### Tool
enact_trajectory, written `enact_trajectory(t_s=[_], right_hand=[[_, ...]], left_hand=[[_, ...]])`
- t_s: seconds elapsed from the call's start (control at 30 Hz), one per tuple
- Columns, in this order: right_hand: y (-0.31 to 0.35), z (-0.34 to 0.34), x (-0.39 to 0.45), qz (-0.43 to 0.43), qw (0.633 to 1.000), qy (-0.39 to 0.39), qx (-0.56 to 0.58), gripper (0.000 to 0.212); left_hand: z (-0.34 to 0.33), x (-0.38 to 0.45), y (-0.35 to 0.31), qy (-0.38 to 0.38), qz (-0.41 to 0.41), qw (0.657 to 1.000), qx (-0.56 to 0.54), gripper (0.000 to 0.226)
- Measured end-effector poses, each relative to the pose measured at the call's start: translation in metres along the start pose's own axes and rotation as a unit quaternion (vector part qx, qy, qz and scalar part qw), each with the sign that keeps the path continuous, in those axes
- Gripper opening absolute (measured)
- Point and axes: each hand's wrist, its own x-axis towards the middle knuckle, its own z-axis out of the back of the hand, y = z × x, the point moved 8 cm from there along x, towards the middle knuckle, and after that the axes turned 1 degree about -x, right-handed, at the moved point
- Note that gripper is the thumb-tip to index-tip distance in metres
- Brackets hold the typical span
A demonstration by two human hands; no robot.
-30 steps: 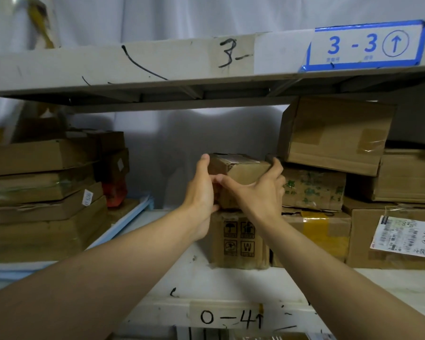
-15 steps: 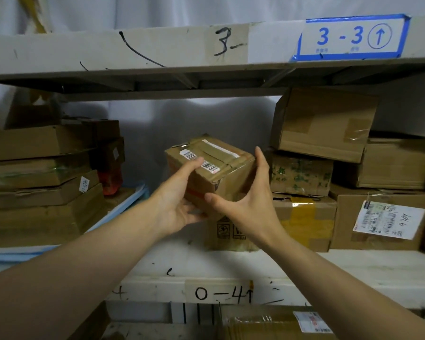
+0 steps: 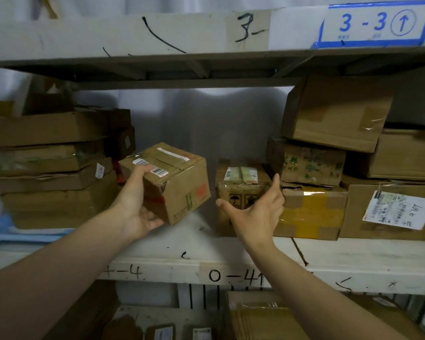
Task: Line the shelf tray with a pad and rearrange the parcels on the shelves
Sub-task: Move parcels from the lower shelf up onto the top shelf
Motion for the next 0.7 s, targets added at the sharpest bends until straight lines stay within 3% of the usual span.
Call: enact_trajectory(t_s=[0.2, 0.4, 0.53, 0.7], right_hand=[[0.009, -0.023, 0.006, -0.062, 0.991, -0.053, -0.105, 0.147], [0.003, -0.033, 0.008, -0.090, 0.981, -0.070, -0.156, 0.137], [0.006, -0.030, 0.009, -0.094, 0.981, -0.067, -0.155, 0.123], [0.009, -0.018, -0.001, -0.081, 0.990, -0.085, -0.073, 0.112]], left_hand=[[0.026, -0.003, -0.011, -0.002, 0.001, 1.000, 0.021, 0.033], [0.055, -0.001, -0.019, 0.004, 0.012, 0.999, 0.035, 0.032], [0.070, 0.002, -0.026, 0.024, 0.013, 0.998, 0.051, 0.045], [0.087, 0.008, -0.030, 0.046, 0.023, 0.997, 0.048, 0.050]])
